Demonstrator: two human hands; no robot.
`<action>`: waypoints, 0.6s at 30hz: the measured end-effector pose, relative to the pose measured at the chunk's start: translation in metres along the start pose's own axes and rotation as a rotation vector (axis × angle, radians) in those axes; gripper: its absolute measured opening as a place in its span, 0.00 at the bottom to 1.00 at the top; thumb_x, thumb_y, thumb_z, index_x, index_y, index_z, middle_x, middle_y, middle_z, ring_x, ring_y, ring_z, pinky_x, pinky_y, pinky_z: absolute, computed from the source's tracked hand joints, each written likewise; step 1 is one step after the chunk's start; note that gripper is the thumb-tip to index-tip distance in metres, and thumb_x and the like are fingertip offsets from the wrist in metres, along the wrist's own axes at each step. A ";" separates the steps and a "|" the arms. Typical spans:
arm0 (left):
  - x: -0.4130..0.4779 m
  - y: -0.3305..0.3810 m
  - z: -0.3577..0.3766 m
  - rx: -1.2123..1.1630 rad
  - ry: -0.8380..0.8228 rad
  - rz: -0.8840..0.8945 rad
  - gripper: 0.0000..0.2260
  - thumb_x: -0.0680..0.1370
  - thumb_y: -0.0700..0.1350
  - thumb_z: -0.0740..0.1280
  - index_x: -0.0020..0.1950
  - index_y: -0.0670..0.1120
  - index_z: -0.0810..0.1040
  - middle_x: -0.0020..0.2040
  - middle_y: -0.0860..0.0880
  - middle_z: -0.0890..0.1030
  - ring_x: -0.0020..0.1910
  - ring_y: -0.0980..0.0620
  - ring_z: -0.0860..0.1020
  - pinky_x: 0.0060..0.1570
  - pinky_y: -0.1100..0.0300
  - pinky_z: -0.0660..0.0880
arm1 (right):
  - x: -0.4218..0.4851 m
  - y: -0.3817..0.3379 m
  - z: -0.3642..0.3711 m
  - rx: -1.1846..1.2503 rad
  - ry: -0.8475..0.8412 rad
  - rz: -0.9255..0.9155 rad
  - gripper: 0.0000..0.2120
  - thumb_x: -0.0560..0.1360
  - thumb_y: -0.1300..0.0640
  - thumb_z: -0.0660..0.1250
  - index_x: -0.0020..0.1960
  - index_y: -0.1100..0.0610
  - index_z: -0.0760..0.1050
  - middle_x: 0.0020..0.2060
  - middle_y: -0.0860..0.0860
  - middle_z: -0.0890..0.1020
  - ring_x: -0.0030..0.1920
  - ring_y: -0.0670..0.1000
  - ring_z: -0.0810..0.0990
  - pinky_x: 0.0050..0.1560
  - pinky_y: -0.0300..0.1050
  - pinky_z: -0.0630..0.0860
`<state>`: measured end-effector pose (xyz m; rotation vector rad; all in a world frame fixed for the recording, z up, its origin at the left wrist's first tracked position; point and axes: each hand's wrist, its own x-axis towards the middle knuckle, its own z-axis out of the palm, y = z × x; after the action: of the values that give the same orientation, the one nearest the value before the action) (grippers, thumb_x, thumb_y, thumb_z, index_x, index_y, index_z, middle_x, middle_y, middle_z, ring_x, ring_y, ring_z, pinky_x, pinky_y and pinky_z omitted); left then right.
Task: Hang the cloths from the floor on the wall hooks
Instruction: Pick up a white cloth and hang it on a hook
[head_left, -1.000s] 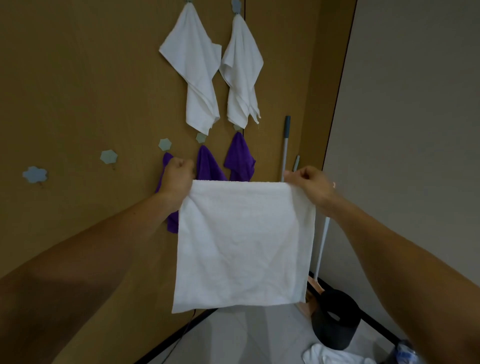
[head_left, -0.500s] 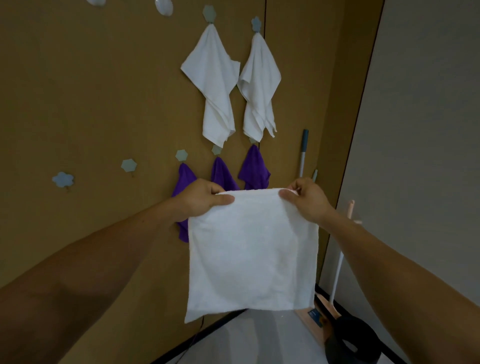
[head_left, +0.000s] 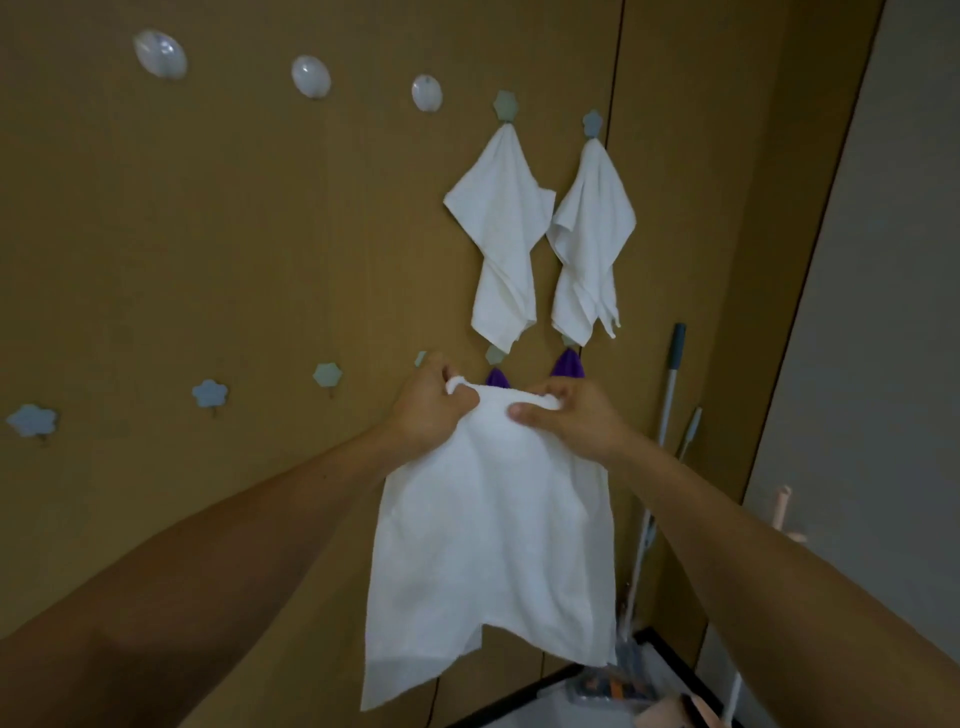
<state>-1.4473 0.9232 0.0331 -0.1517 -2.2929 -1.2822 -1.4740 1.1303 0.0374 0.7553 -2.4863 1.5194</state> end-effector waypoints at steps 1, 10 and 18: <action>0.006 -0.003 -0.006 0.012 0.009 0.012 0.07 0.76 0.45 0.65 0.42 0.49 0.67 0.37 0.54 0.71 0.34 0.58 0.70 0.33 0.63 0.64 | 0.009 -0.004 0.004 0.025 0.000 -0.010 0.07 0.68 0.44 0.76 0.39 0.46 0.80 0.35 0.40 0.83 0.37 0.37 0.80 0.34 0.28 0.73; 0.081 -0.025 -0.082 -0.039 -0.012 0.106 0.11 0.73 0.56 0.71 0.35 0.51 0.80 0.31 0.57 0.80 0.32 0.59 0.78 0.32 0.61 0.73 | 0.108 -0.044 0.039 0.114 0.148 -0.083 0.09 0.69 0.50 0.76 0.42 0.52 0.80 0.38 0.45 0.83 0.37 0.41 0.82 0.35 0.33 0.76; 0.174 0.000 -0.139 0.288 0.190 0.311 0.13 0.79 0.55 0.63 0.43 0.47 0.77 0.40 0.49 0.80 0.39 0.50 0.77 0.38 0.58 0.72 | 0.202 -0.102 0.048 0.021 0.319 -0.246 0.11 0.73 0.47 0.71 0.46 0.55 0.78 0.44 0.51 0.83 0.46 0.51 0.81 0.49 0.49 0.77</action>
<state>-1.5467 0.7837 0.1756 -0.2621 -2.1587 -0.7694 -1.5934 0.9815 0.1687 0.7250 -2.0688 1.4498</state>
